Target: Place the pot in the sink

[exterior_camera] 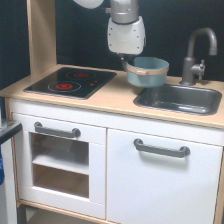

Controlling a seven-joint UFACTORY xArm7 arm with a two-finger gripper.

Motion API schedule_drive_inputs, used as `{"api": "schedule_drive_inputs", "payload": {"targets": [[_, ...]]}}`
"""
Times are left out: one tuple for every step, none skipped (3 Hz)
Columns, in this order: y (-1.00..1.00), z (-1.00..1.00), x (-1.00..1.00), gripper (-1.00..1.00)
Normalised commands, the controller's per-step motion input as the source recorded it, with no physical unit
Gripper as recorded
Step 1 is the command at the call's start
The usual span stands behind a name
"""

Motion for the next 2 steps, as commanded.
{"api": "schedule_drive_inputs", "payload": {"targets": [[0.38, -0.93, 0.99, -1.00], [0.37, -0.89, 0.92, -1.00]]}}
